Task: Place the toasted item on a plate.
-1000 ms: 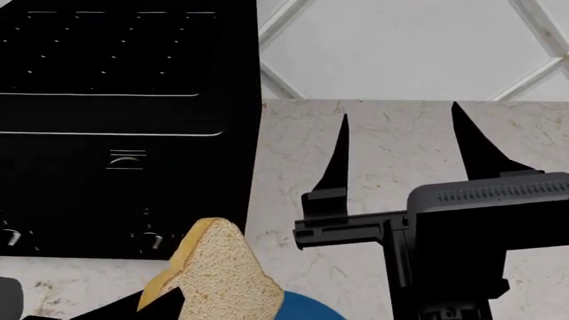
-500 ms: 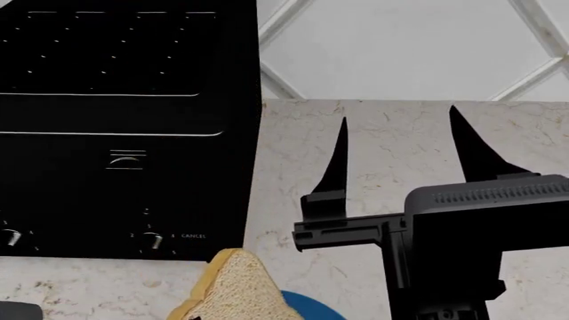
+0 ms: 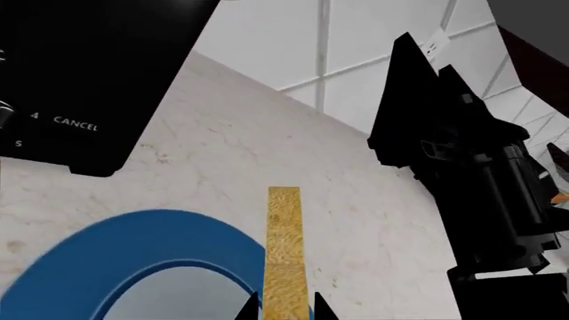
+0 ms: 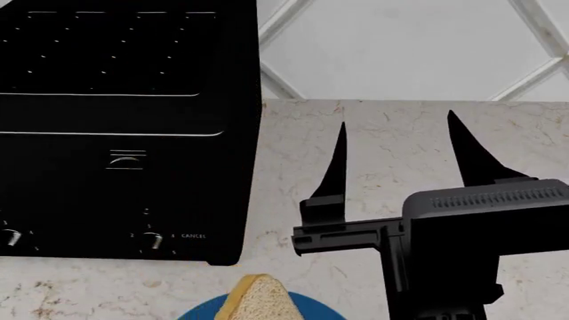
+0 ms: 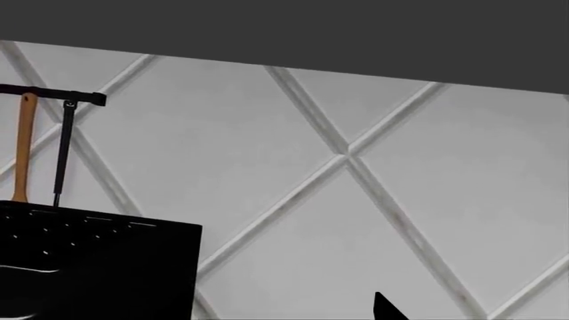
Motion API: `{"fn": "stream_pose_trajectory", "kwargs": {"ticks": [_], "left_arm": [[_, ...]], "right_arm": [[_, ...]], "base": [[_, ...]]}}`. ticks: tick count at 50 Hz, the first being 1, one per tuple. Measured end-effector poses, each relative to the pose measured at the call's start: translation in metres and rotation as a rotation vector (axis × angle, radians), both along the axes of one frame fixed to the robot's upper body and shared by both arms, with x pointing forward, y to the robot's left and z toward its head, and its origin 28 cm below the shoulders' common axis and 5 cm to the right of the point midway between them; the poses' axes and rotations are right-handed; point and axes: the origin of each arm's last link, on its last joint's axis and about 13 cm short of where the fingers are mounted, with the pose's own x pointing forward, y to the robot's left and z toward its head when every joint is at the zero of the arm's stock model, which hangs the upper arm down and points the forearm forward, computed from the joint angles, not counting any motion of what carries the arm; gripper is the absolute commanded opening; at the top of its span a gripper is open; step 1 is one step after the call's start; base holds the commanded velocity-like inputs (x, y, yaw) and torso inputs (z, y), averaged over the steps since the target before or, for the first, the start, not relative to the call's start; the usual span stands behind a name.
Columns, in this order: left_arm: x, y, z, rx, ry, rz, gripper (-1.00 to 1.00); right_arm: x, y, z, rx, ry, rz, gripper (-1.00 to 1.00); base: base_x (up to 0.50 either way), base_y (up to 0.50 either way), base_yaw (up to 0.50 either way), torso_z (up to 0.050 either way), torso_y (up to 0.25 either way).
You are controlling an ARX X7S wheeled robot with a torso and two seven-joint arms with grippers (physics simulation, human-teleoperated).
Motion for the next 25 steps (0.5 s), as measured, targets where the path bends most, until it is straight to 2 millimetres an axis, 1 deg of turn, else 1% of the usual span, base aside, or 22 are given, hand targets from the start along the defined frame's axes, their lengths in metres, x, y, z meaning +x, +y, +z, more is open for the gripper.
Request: {"fn": "stream_pose_trajectory", "kwargs": {"ticks": [25], "left_arm": [[0.011, -0.003, -0.014, -0.011, 0.015, 0.005, -1.0]], "right_arm": [[0.002, 0.0, 0.001, -0.001, 0.002, 0.002, 1.0]], "base": [[0.0, 0.0, 0.0, 0.0, 0.0]]}}
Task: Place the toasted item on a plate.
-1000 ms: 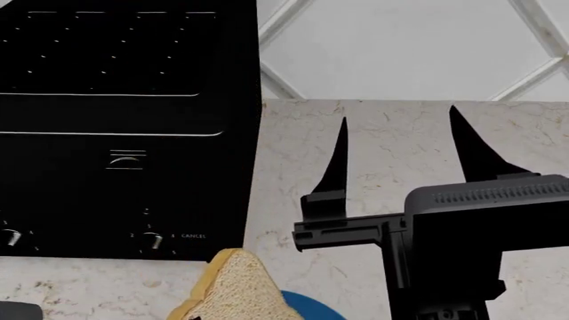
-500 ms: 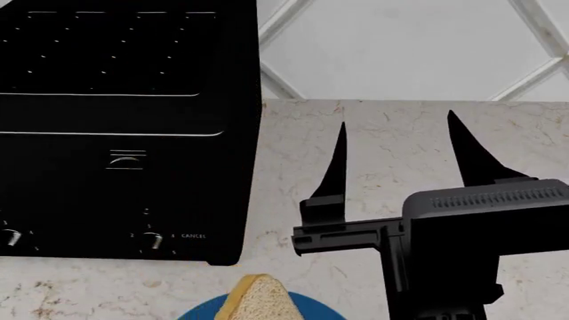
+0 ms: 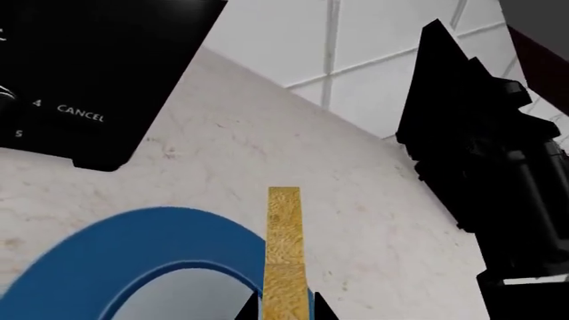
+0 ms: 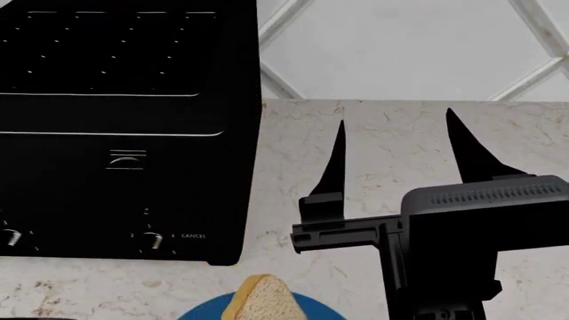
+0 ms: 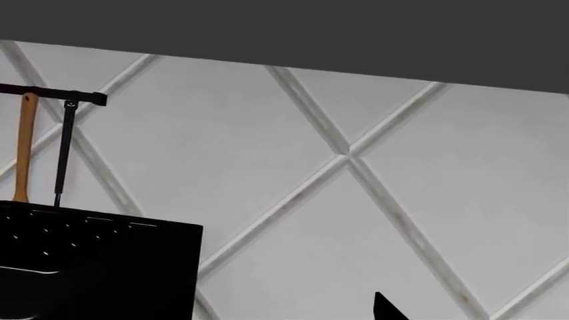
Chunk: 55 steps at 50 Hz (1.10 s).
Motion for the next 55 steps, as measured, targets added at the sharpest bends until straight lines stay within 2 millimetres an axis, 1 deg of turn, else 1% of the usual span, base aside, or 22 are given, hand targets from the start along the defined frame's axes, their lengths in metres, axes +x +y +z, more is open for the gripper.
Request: {"fn": "stream_pose_trajectory", "kwargs": {"ticks": [18, 19, 37, 55], "left_arm": [[0.001, 0.001, -0.007, 0.001, 0.013, 0.015, -1.0], [0.001, 0.002, -0.007, 0.0, 0.014, 0.016, 1.0], [0.001, 0.004, -0.011, 0.031, 0.018, 0.039, 1.0], [0.003, 0.01, -0.012, 0.16, -0.024, 0.066, 1.0]], "right_arm": [[0.0, 0.0, -0.001, -0.001, 0.001, 0.001, 1.0], [0.0, 0.0, -0.001, -0.001, 0.001, 0.001, 1.0], [0.0, 0.001, -0.001, -0.001, 0.002, 0.004, 1.0], [0.0, 0.001, 0.001, 0.001, -0.003, 0.008, 1.0]], "base": [[0.0, 0.0, 0.0, 0.0, 0.0], [0.0, 0.0, 0.0, 0.0, 0.0], [0.0, 0.0, 0.0, 0.0, 0.0], [0.0, 0.0, 0.0, 0.0, 0.0]]}}
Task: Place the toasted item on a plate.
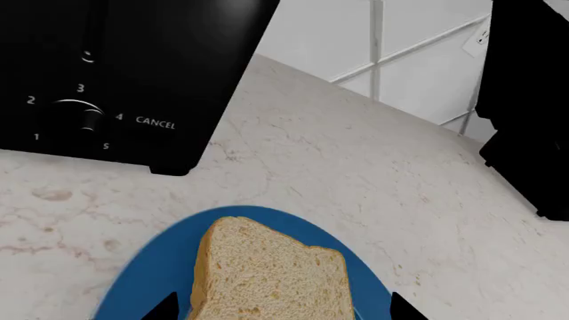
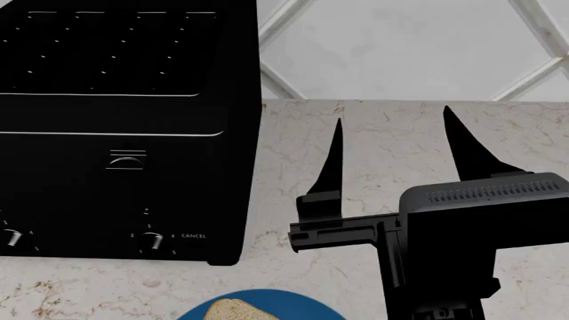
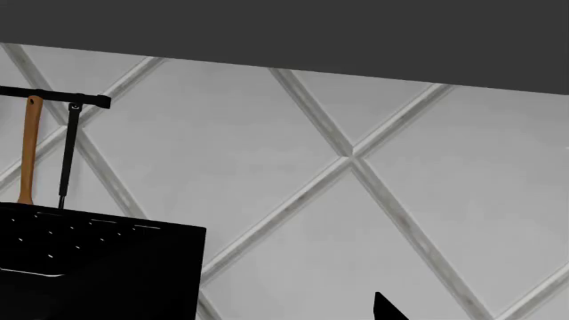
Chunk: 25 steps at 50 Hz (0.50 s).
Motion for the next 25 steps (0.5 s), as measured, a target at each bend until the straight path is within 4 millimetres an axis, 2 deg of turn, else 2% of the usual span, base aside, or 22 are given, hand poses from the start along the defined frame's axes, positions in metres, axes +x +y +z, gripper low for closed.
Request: {"fn": "stream_pose_trajectory", "kwargs": {"ticks": [9, 25], "left_arm": [[0.0, 0.007, 0.008, 0.102, -0.046, 0.015, 1.0], [0.012, 0.032, 0.05, 0.256, -0.222, 0.136, 1.0]], "right_arm": [[-0.001, 0.0, 0.001, 0.0, -0.002, -0.001, 1.0], [-0.001, 0.0, 0.002, -0.001, -0.004, -0.002, 1.0]], "base": [[0.0, 0.0, 0.0, 0.0, 0.0], [0.0, 0.0, 0.0, 0.0, 0.0]]}}
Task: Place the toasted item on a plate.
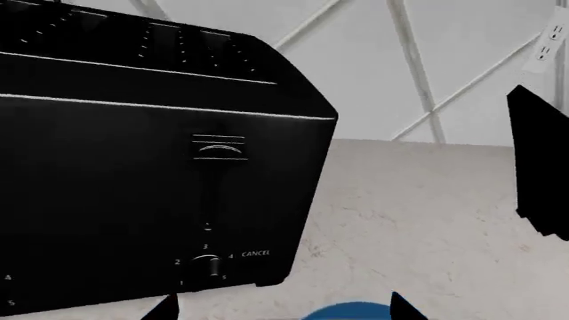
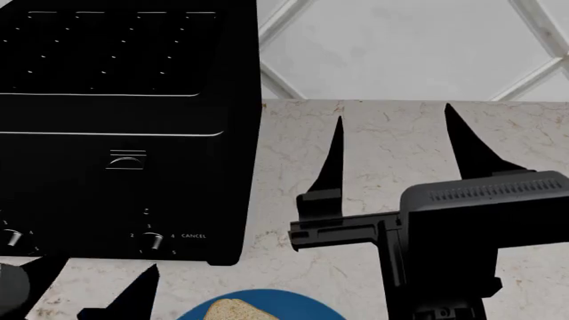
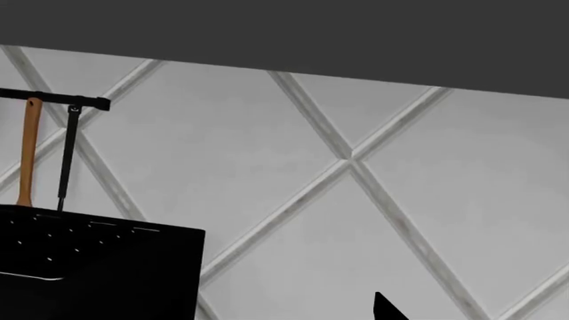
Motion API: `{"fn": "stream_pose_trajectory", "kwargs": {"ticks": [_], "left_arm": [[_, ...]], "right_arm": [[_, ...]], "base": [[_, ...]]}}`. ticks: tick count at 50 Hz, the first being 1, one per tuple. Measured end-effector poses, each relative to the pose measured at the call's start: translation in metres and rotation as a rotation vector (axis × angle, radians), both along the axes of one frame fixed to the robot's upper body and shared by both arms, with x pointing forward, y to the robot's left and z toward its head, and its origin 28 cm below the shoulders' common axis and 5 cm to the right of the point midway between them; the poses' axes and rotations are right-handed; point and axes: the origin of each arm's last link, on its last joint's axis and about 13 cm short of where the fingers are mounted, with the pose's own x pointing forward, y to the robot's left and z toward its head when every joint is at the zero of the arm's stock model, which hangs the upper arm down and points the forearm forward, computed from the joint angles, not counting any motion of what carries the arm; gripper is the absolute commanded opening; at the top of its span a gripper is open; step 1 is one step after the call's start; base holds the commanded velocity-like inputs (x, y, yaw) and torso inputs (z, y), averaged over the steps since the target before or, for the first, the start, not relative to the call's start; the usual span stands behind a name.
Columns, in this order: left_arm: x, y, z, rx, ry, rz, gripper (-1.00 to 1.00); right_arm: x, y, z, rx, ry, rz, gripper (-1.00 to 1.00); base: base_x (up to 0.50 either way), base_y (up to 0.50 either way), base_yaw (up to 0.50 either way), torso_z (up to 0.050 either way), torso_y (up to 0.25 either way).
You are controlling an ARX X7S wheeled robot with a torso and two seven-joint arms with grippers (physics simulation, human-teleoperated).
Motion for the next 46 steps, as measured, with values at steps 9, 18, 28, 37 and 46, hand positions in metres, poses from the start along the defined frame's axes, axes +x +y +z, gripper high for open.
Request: {"fn": "stream_pose_trajectory", "kwargs": {"ticks": [9, 18, 28, 37, 46], "left_arm": [[0.006, 0.015, 0.021, 0.056, -0.098, 0.088, 1.0], [0.023, 0.035, 0.05, 0.13, -0.213, 0.181, 1.0], [0.023, 0.053, 0.07, 0.169, -0.28, 0.26, 1.0], [0.015, 0.066, 0.084, 0.192, -0.318, 0.317, 1.0], [0.005, 0.076, 0.095, 0.211, -0.34, 0.366, 1.0]], "right_arm": [[-0.001, -0.001, 0.003, -0.003, -0.005, -0.002, 1.0], [-0.012, -0.008, 0.017, -0.011, -0.029, -0.027, 1.0], [-0.031, -0.02, 0.037, -0.027, -0.064, -0.076, 1.0], [-0.048, -0.032, 0.055, -0.04, -0.1, -0.127, 1.0], [-0.066, -0.042, 0.071, -0.061, -0.138, -0.174, 1.0]], "base": [[0.0, 0.0, 0.0, 0.0, 0.0], [0.0, 0.0, 0.0, 0.002, 0.0], [0.0, 0.0, 0.0, 0.0, 0.0], [0.0, 0.0, 0.0, 0.0, 0.0], [0.0, 0.0, 0.0, 0.0, 0.0]]}}
